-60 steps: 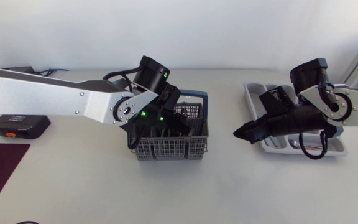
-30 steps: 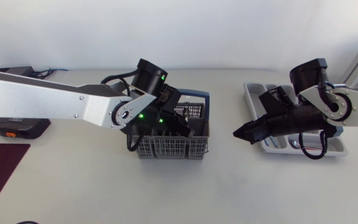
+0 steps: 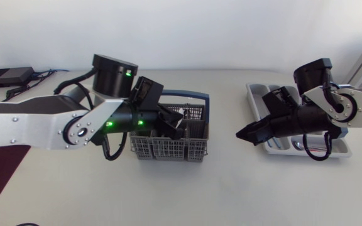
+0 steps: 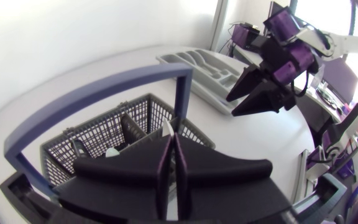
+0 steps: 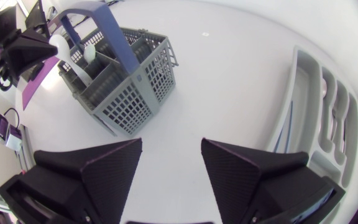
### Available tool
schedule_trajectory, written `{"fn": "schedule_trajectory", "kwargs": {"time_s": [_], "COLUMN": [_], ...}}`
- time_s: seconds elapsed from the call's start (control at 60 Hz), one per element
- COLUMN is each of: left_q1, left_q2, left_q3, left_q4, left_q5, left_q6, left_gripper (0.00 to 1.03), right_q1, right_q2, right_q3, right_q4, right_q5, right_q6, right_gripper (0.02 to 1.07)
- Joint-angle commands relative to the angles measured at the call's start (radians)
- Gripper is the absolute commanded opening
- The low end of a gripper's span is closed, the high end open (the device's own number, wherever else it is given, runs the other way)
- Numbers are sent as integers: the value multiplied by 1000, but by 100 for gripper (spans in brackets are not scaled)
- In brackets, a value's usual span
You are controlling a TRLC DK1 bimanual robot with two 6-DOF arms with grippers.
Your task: Unload the cutlery basket into the drawer organizer.
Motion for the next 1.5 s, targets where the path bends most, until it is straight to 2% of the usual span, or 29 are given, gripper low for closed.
{"fn": "schedule_trajectory", "kwargs": {"time_s": [0.0,0.067,0.183,0.35,0.467,0.633,0.75,0.867,0.967,1.15,1.233,1.267,1.35,1.483], "left_q1": [11,10,8,50,54,31,24,16,-2,1,4,4,4,8], "left_q2": [-62,-90,-113,-107,-94,-81,-48,-31,-30,-12,-4,-4,-2,2], "left_q3": [-41,-32,42,201,266,326,370,378,378,396,401,401,399,396], "left_q4": [27,27,-44,-219,-296,-383,-471,-524,-552,-598,-607,-609,-612,-615], "left_q5": [22,22,55,206,283,373,487,577,611,730,757,763,773,790], "left_q6": [-27,-28,-25,-10,6,22,47,64,82,85,85,85,87,87], "left_gripper": [4,4,4,4,4,4,4,4,4,4,4,4,4,4], "right_q1": [10,10,9,7,9,24,76,160,222,312,334,340,343,355], "right_q2": [-18,-27,-66,-161,-216,-282,-336,-368,-377,-389,-388,-388,-396,-399], "right_q3": [-14,-18,-25,-34,-41,-46,-48,-52,-54,-64,-66,-68,-75,-77], "right_q4": [-13,-10,-6,-12,-21,-49,-78,-88,-96,-104,-108,-108,-110,-111], "right_q5": [-3,-3,-17,-103,-150,-218,-257,-259,-262,-280,-287,-296,-339,-342], "right_q6": [-5,-8,-22,-69,-95,-132,-158,-160,-160,-160,-160,-160,-160,-160], "right_gripper": [72,72,72,72,75,75,75,75,75,75,74,73,63,45]}}
